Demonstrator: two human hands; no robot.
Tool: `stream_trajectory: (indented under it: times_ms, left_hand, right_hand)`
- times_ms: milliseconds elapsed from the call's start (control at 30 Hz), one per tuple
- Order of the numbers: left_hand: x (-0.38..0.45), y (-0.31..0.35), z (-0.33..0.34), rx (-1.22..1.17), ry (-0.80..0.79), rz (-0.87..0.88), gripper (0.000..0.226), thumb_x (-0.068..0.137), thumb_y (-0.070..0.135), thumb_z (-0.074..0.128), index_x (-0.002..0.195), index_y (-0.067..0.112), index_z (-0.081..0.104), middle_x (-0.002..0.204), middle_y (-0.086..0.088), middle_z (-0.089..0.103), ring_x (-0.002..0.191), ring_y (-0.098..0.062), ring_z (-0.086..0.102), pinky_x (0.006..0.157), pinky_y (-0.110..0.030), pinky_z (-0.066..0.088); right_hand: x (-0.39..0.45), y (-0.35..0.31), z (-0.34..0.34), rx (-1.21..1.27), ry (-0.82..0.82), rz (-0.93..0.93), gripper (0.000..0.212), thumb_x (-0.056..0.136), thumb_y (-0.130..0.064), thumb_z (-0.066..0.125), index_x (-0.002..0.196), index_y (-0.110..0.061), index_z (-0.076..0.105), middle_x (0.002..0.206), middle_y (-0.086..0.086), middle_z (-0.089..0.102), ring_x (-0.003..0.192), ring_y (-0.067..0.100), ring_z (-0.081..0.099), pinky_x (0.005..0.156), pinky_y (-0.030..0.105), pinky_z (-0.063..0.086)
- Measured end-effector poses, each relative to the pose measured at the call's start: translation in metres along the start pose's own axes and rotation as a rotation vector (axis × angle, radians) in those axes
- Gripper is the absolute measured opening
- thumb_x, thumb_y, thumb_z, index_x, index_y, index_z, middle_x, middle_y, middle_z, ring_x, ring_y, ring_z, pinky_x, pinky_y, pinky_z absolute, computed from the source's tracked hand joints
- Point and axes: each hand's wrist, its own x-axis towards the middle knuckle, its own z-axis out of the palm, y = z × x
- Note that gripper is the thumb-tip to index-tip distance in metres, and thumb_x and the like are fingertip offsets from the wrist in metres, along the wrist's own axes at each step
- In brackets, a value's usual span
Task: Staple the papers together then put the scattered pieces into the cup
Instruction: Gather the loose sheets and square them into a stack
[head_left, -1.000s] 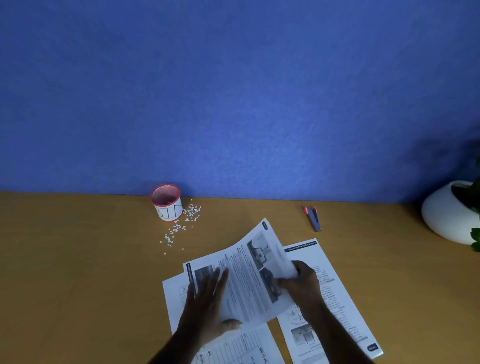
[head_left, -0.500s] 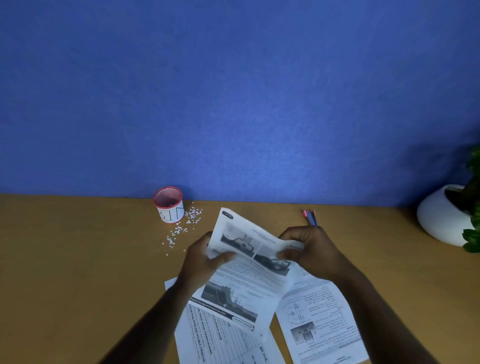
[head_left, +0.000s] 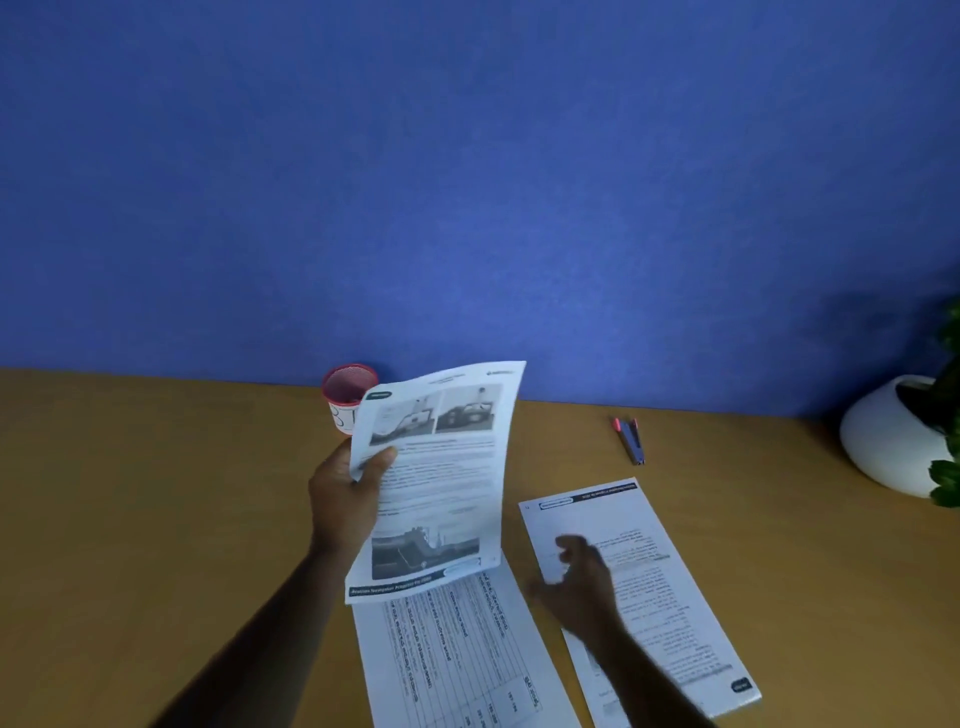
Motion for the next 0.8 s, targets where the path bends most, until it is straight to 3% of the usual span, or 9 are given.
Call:
stream_trajectory:
  times_ms: [100,200,300,400,500,700,800]
  left_hand:
    - [0.002,-0.003,-0.008,0.001,0.021,0.007,0.023,0.09,0.017,0.074,0.113,0.021,0.073,0.087,0.04,0.069,0.091,-0.005,0.071,0.087,-0.041,0.058]
    - [0.001,-0.002,-0.015,-0.012,0.056,0.004,0.023,0.09,0.016,0.074,0.113,0.019,0.073,0.088,0.029,0.074,0.092,-0.01,0.072,0.088,-0.039,0.058]
    - [-0.001,-0.001,-0.019,-0.02,0.079,0.007,0.023,0.091,0.013,0.073,0.113,0.017,0.073,0.098,0.012,0.075,0.088,0.002,0.07,0.086,-0.035,0.057]
    - [-0.001,-0.004,-0.023,-0.021,0.088,0.002,0.022,0.091,0.013,0.073,0.112,0.019,0.073,0.087,0.03,0.073,0.085,0.012,0.067,0.083,-0.028,0.055]
    - [-0.003,-0.008,-0.026,-0.018,0.083,-0.008,0.023,0.091,0.013,0.073,0.112,0.023,0.073,0.088,0.039,0.07,0.087,0.009,0.068,0.082,-0.028,0.055]
    - [-0.006,-0.01,-0.031,-0.026,0.091,-0.013,0.023,0.09,0.015,0.074,0.111,0.025,0.073,0.09,0.032,0.072,0.091,0.001,0.071,0.082,-0.034,0.059]
    - [-0.008,-0.012,-0.033,-0.021,0.091,-0.03,0.023,0.091,0.017,0.074,0.112,0.025,0.073,0.091,0.029,0.073,0.091,-0.004,0.072,0.081,-0.038,0.06]
  right_hand:
    - [-0.008,0.01,0.031,-0.239,-0.062,-0.03,0.092,0.059,-0.061,0.083,0.13,-0.018,0.045,0.129,0.003,0.049,0.117,0.021,0.047,0.095,0.035,0.047]
    - [-0.011,0.009,0.045,-0.409,-0.033,-0.061,0.094,0.054,-0.075,0.074,0.123,-0.02,0.043,0.124,-0.001,0.046,0.116,0.019,0.043,0.095,0.037,0.045]
    - [-0.011,0.006,0.05,-0.426,-0.012,-0.067,0.087,0.06,-0.073,0.074,0.121,-0.019,0.044,0.124,0.0,0.048,0.117,0.019,0.044,0.096,0.038,0.043]
    - [-0.008,0.005,0.051,-0.392,0.001,-0.048,0.079,0.066,-0.066,0.075,0.122,-0.018,0.047,0.125,0.0,0.051,0.118,0.02,0.047,0.098,0.039,0.044]
    - [-0.007,0.004,0.048,-0.361,0.001,-0.022,0.074,0.069,-0.061,0.076,0.121,-0.017,0.049,0.124,0.001,0.053,0.118,0.021,0.048,0.098,0.04,0.045]
    - [-0.01,-0.001,0.048,-0.295,0.007,0.021,0.067,0.064,-0.056,0.081,0.108,-0.021,0.045,0.112,-0.003,0.058,0.11,0.02,0.056,0.094,0.041,0.05]
    - [-0.011,0.0,0.05,-0.211,0.004,0.028,0.057,0.066,-0.046,0.083,0.1,-0.025,0.043,0.103,-0.007,0.066,0.099,0.018,0.065,0.086,0.036,0.054]
